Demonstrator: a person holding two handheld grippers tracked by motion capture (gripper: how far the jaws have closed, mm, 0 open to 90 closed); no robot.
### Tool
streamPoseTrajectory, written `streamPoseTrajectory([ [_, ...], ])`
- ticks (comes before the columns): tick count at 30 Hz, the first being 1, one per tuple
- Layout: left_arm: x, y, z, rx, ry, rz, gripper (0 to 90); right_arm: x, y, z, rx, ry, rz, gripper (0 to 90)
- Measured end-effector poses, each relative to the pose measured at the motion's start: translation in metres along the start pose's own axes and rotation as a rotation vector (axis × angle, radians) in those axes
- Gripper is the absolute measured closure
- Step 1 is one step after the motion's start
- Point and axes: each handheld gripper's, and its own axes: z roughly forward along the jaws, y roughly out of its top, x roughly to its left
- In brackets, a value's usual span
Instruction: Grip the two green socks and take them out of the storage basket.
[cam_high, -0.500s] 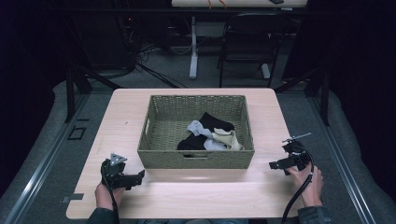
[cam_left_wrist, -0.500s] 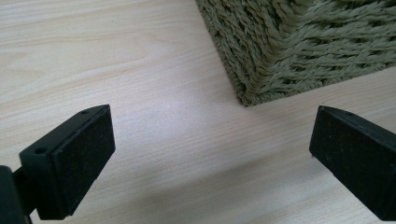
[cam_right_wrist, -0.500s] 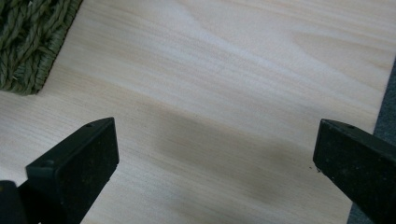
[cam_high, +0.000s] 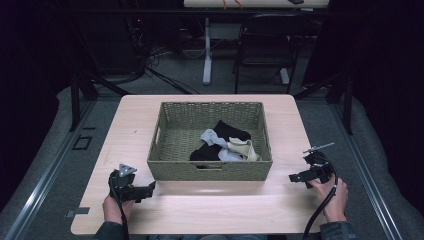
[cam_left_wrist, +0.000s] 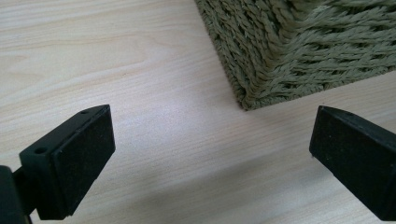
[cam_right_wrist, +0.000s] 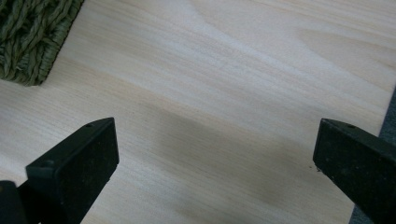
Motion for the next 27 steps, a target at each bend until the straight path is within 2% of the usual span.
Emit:
streamPoseTrajectory([
  [1, -0.001, 0.000, 0.000, 0.005, 0.002, 0.004, 0.1, 0.001, 0.000, 0.001, -0.010, 0.003, 0.011, 0.0],
  [2, -0.002, 0.000, 0.001, 0.004, 0.004, 0.007, 0.1, 0.000, 0.001, 0.001, 0.008, 0.012, -0.005, 0.0],
  [5, -0.002, -0.001, 0.000, 0.009, 0.007, 0.010, 0.1, 0.000, 0.003, 0.000, 0.015, -0.002, -0.015, 0.0],
  [6, 0.000, -0.003, -0.002, 0.008, 0.011, 0.007, 0.1, 0.000, 0.004, 0.000, 0.009, 0.009, -0.013, 0.0],
  [7, 0.002, -0.005, -0.003, 0.004, 0.016, -0.006, 0.1, 0.001, 0.009, -0.002, 0.028, -0.013, -0.027, 0.0],
  [8, 0.004, -0.006, -0.005, 0.006, 0.018, -0.011, 0.1, 0.002, 0.010, -0.003, 0.030, -0.016, -0.028, 0.0],
  [11, 0.005, -0.008, -0.007, 0.000, 0.019, -0.016, 0.1, 0.004, 0.012, -0.006, 0.015, -0.013, -0.022, 0.1],
  [13, 0.003, -0.008, -0.008, -0.003, 0.018, -0.009, 0.1, 0.004, 0.015, -0.012, 0.023, -0.001, -0.020, 0.1],
  [14, 0.001, -0.007, -0.008, -0.006, 0.012, 0.002, 0.1, 0.005, 0.015, -0.017, 0.021, 0.031, -0.011, 0.0],
  [16, 0.000, -0.006, -0.005, 0.001, 0.008, 0.013, 0.1, 0.005, 0.015, -0.020, 0.003, 0.062, 0.006, 0.0],
  [18, 0.000, -0.006, -0.004, 0.006, 0.006, 0.010, 0.0, 0.005, 0.016, -0.023, 0.005, 0.075, 0.003, 0.0],
  [21, 0.002, -0.007, -0.004, 0.005, 0.010, 0.004, 0.1, 0.003, 0.019, -0.028, 0.000, 0.074, 0.006, 0.0],
  [22, 0.003, -0.006, -0.004, 0.012, 0.007, 0.004, 0.1, 0.002, 0.022, -0.031, 0.022, 0.068, -0.005, 0.0],
  [25, 0.001, -0.005, -0.005, 0.008, 0.004, 0.010, 0.1, 0.003, 0.026, -0.035, 0.024, 0.062, -0.014, 0.0],
  [27, 0.000, -0.005, -0.004, -0.002, 0.009, 0.008, 0.1, 0.005, 0.028, -0.038, 0.010, 0.056, -0.015, 0.0],
])
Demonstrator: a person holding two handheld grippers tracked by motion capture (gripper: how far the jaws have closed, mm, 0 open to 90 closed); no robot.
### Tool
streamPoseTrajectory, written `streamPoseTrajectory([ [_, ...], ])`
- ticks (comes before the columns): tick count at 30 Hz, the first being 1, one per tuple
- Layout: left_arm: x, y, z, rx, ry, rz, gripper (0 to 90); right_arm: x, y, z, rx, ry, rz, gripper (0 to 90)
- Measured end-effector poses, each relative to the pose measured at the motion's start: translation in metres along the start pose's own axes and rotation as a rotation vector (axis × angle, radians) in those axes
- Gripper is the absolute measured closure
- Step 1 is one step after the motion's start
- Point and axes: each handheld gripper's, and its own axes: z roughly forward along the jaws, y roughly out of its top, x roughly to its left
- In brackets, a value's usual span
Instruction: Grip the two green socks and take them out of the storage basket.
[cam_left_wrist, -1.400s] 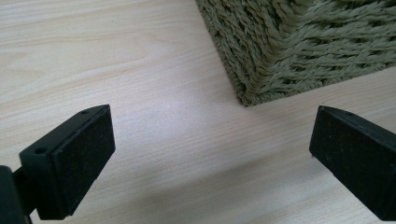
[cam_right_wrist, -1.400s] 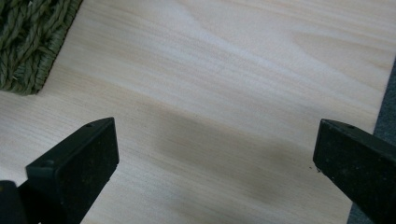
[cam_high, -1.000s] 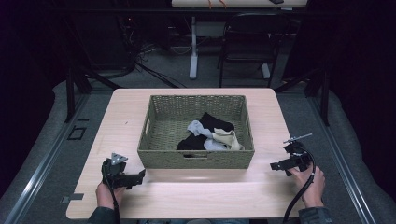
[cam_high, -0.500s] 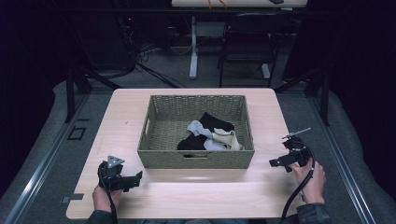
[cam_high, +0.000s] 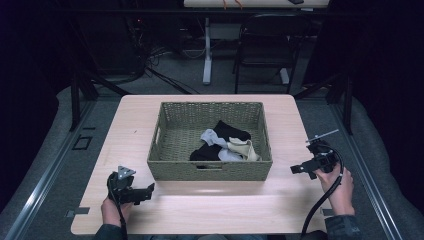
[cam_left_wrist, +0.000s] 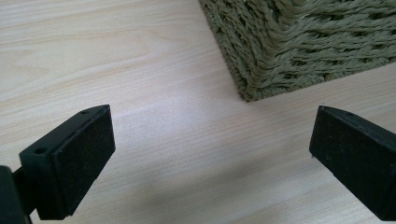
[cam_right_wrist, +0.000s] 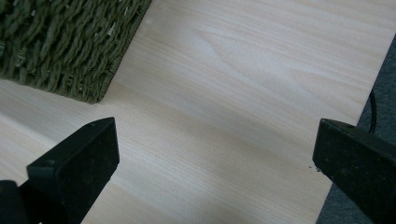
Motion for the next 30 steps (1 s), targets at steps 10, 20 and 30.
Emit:
streamPoseTrajectory([
  [10, 0.002, 0.000, 0.000, 0.006, 0.000, 0.000, 0.1, 0.009, 0.022, -0.018, 0.013, -0.026, -0.067, 0.5],
  [20, 0.001, 0.000, -0.001, 0.009, -0.006, 0.001, 0.1, 0.014, 0.046, -0.041, 0.004, -0.012, -0.101, 0.6],
  [30, 0.001, 0.000, 0.000, 0.005, -0.003, 0.002, 0.1, 0.022, 0.075, -0.060, 0.017, 0.004, -0.138, 0.6],
])
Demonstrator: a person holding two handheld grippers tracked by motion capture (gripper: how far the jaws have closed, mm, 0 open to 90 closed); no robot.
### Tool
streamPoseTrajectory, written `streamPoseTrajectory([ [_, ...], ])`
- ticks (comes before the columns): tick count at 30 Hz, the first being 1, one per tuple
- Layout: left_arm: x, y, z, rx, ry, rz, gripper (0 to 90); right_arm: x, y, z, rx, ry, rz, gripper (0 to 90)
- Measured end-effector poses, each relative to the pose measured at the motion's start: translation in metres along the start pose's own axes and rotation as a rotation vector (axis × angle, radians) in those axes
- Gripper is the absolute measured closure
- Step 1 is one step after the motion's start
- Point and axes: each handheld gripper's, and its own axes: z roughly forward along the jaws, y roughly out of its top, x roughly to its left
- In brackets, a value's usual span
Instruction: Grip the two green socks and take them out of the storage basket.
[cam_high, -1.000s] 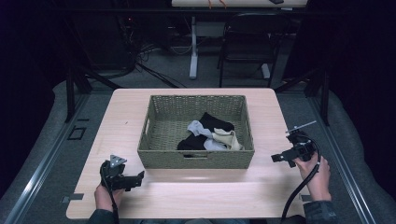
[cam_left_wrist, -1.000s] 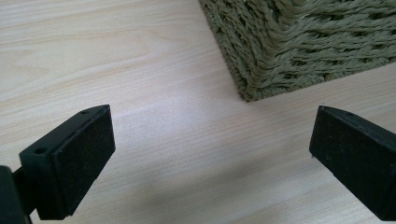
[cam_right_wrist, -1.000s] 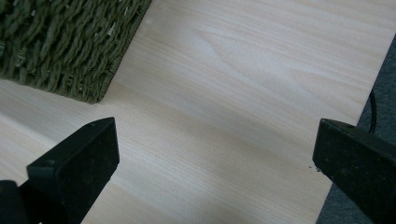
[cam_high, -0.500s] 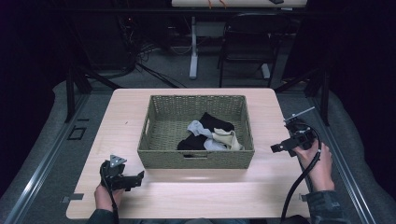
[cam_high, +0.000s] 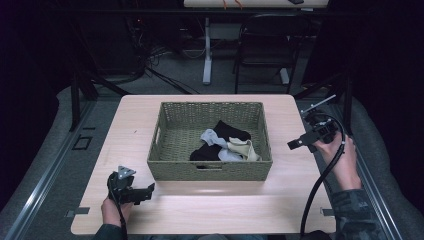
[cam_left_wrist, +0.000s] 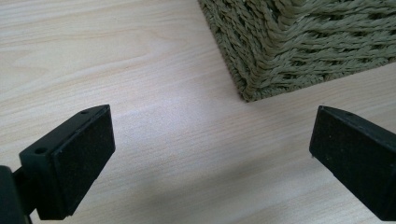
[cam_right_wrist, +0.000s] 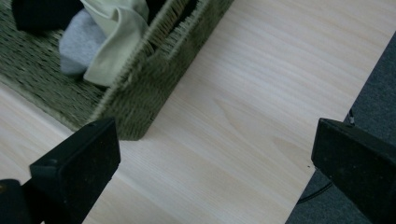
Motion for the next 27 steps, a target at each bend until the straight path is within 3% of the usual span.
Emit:
streamPoseTrajectory([
  [6, 0.000, 0.000, 0.000, -0.003, 0.000, -0.002, 0.1, 0.007, 0.016, -0.009, 0.002, 0.004, -0.024, 0.6],
  [15, 0.000, 0.000, 0.000, -0.003, 0.000, -0.001, 0.1, 0.030, 0.046, -0.016, 0.010, 0.061, -0.092, 0.7],
  [16, 0.000, 0.000, 0.000, -0.002, -0.002, -0.001, 0.1, 0.037, 0.054, -0.016, 0.012, 0.065, -0.112, 1.0],
  [19, 0.000, 0.000, 0.000, -0.002, -0.002, -0.001, 0.1, 0.044, 0.062, -0.013, 0.016, 0.089, -0.124, 1.0],
  [27, -0.001, 0.000, 0.001, 0.000, -0.005, 0.001, 0.1, 0.060, 0.084, 0.000, 0.054, 0.100, -0.158, 2.5],
])
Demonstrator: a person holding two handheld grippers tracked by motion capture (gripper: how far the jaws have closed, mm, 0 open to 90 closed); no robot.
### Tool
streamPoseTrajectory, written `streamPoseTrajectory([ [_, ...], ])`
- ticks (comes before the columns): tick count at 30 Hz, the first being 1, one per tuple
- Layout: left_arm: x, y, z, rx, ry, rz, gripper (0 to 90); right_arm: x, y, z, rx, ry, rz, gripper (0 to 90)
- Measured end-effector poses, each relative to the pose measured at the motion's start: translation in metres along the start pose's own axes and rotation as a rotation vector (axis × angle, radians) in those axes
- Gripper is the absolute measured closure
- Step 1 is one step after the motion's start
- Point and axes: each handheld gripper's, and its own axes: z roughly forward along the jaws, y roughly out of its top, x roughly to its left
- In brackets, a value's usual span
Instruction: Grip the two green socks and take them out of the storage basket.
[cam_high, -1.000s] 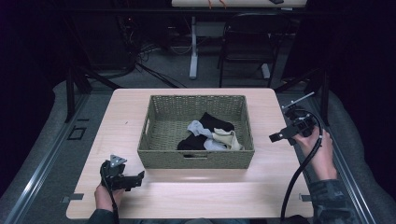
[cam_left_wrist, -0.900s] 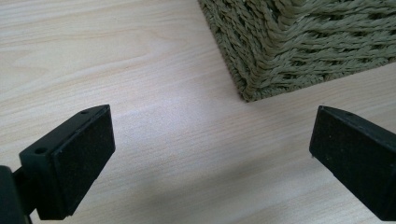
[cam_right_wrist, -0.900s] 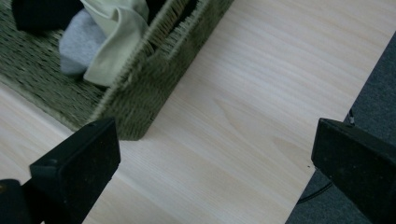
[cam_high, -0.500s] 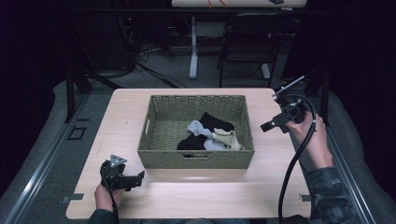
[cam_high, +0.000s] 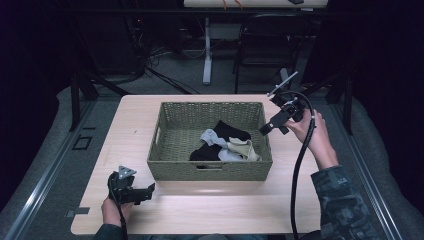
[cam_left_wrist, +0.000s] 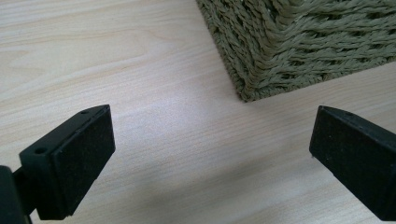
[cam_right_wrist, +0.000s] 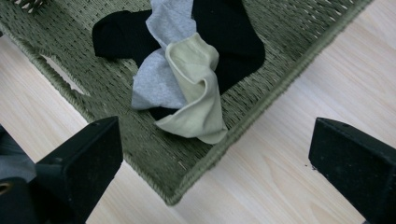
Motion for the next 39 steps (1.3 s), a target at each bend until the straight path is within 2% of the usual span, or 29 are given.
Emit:
streamPoseTrajectory([
  [9, 0.000, 0.000, 0.000, -0.005, 0.003, -0.004, 0.0, 0.007, 0.024, 0.026, 0.045, 0.001, -0.018, 8.8],
  [11, 0.001, 0.000, 0.000, -0.004, 0.002, -0.005, 0.0, 0.009, 0.030, 0.038, 0.075, -0.005, -0.024, 13.5],
  [14, 0.000, 0.000, 0.000, -0.004, 0.002, -0.005, 0.0, 0.011, 0.033, 0.044, 0.090, -0.004, -0.016, 16.9],
  [18, 0.000, 0.000, 0.000, -0.004, 0.003, -0.004, 0.0, 0.016, 0.039, 0.068, 0.139, -0.020, -0.023, 27.3],
  [19, 0.000, 0.000, 0.000, -0.004, 0.003, -0.004, 0.0, 0.016, 0.039, 0.068, 0.139, -0.020, -0.023, 27.3],
  [20, 0.000, 0.000, -0.001, -0.005, 0.002, -0.005, 0.0, 0.017, 0.040, 0.078, 0.156, -0.032, -0.016, 33.0],
  [22, 0.001, 0.000, -0.001, -0.005, 0.001, -0.006, 0.1, 0.017, 0.040, 0.081, 0.164, -0.028, -0.018, 33.6],
  [23, 0.000, 0.000, 0.000, -0.005, 0.001, -0.005, 0.0, 0.018, 0.040, 0.091, 0.185, -0.044, -0.013, 38.1],
  [25, 0.000, 0.000, -0.001, -0.004, 0.001, -0.005, 0.1, 0.018, 0.039, 0.095, 0.178, -0.046, -0.004, 39.0],
  [27, 0.000, 0.000, -0.001, -0.004, 0.002, -0.005, 0.1, 0.019, 0.038, 0.107, 0.225, -0.068, -0.013, 42.4],
  [29, 0.000, 0.000, 0.000, -0.005, 0.002, -0.006, 0.1, 0.019, 0.038, 0.109, 0.226, -0.069, -0.017, 43.1],
  [30, 0.001, 0.000, 0.000, -0.005, 0.002, -0.007, 0.0, 0.020, 0.036, 0.116, 0.225, -0.078, -0.010, 44.7],
  [31, 0.001, 0.000, 0.000, -0.005, 0.002, -0.007, 0.1, 0.019, 0.035, 0.118, 0.226, -0.083, -0.013, 45.3],
  [32, 0.001, 0.000, 0.000, -0.006, 0.001, -0.007, 0.1, 0.018, 0.036, 0.118, 0.253, -0.085, -0.019, 46.6],
  [34, 0.000, 0.000, -0.001, -0.006, 0.001, -0.006, 0.1, 0.017, 0.035, 0.122, 0.245, -0.095, -0.010, 52.5],
  [36, 0.000, 0.000, -0.001, -0.005, 0.002, -0.005, 0.1, 0.017, 0.034, 0.123, 0.245, -0.097, -0.003, 54.9],
  [37, 0.001, 0.000, -0.001, -0.007, 0.002, -0.007, 0.1, 0.015, 0.034, 0.123, 0.256, -0.113, 0.001, 64.4],
  [39, 0.001, 0.000, -0.001, -0.007, 0.002, -0.007, 0.0, 0.016, 0.033, 0.124, 0.255, -0.115, 0.011, 66.9],
])
